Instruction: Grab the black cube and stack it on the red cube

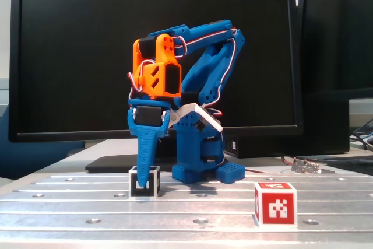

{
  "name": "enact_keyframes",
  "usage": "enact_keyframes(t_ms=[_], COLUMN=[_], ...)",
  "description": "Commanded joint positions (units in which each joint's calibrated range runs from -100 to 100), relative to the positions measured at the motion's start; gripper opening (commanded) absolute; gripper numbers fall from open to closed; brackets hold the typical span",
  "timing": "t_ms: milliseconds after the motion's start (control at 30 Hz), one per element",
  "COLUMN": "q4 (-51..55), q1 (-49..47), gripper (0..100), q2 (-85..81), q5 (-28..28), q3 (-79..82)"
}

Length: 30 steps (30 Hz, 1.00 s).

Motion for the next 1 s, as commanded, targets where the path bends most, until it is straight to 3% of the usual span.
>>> enact_keyframes(t_ms=[0, 967], q4=[-0.26, 0.76], q1=[0.01, 1.42], gripper=[28, 28], q2=[0.25, 7.44], q5=[-0.18, -0.18], q3=[-0.14, -4.84])
